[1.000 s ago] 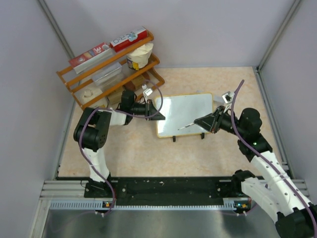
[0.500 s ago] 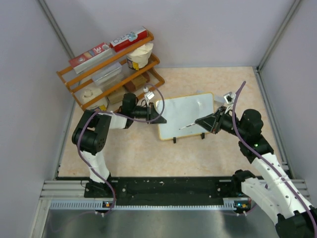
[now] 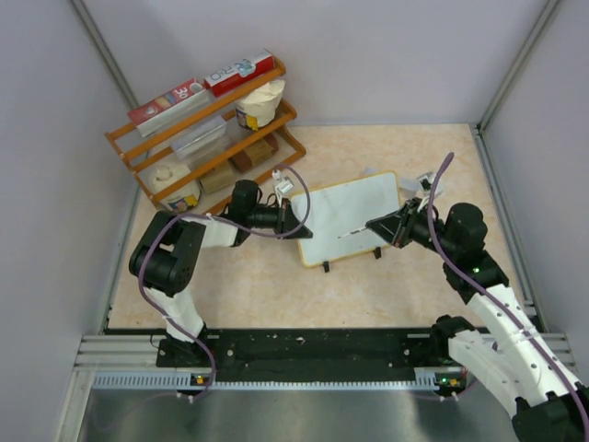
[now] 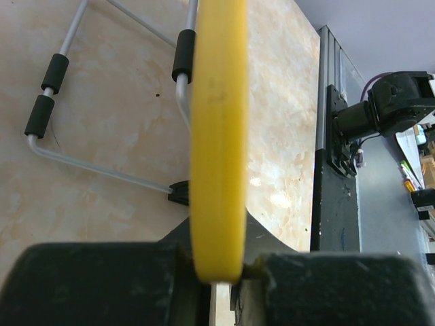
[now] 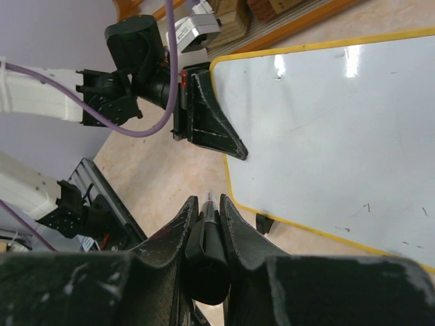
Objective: Write a sentence on the whiteboard
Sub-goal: Adjust the whiteboard marker at the Whiteboard stand.
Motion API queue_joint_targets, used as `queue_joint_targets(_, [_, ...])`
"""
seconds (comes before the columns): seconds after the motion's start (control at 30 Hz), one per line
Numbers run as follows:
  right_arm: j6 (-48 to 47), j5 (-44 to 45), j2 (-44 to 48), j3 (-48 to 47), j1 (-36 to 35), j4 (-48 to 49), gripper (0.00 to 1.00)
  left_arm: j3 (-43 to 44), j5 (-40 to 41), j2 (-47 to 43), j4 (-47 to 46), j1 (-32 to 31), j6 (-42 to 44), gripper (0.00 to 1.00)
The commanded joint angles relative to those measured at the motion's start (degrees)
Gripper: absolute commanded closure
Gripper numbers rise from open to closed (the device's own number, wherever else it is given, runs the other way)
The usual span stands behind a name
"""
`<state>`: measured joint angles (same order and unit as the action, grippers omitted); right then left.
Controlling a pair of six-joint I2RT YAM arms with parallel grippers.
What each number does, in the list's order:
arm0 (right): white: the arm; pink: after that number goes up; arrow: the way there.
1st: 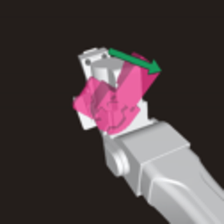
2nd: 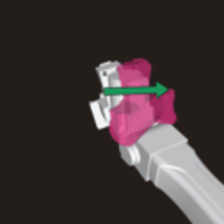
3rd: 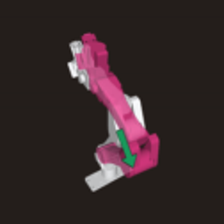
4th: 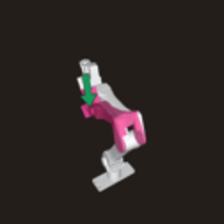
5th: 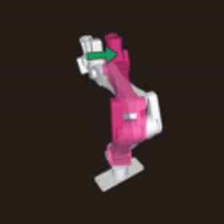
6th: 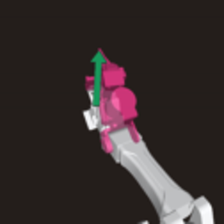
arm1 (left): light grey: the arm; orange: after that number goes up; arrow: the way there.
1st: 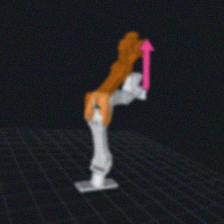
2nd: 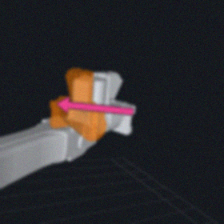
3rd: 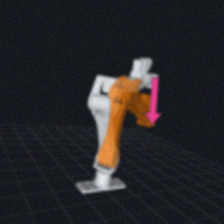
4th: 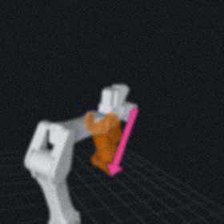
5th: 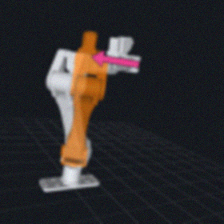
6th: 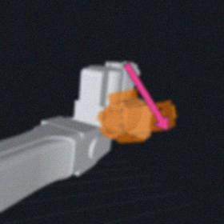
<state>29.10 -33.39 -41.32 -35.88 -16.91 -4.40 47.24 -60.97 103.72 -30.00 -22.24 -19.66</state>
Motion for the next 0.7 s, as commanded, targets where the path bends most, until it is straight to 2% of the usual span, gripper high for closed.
queue_joint_targets(0.0, [-3.7, 5.2, -0.7, -2.4, -1.6, -0.4, 1.0, -3.2, -0.4, -1.5, 9.0, -1.3, 5.0, 1.0])
queue_joint_targets(0.13, [-6.2, 8.6, -2.4, -4.0, -5.2, -1.3, 1.0, -3.0, -1.4, -2.6, 11.0, -0.7, 6.1, 1.0])
queue_joint_targets(0.33, [-8.0, 12.6, -4.1, -5.2, -7.6, -0.6, 1.0, -0.5, -2.2, -3.2, 21.2, 0.2, 13.1, 1.0])
queue_joint_targets(0.63, [-8.9, 14.8, -6.7, -5.7, -8.0, 3.2, 1.0, -0.1, -3.0, -3.0, 23.8, 1.5, 16.0, 1.0])
queue_joint_targets(0.67, [-8.9, 14.7, -7.3, -5.8, -8.0, 3.4, 1.0, 0.0, -3.1, -2.7, 23.9, 1.7, 16.0, 0.97])
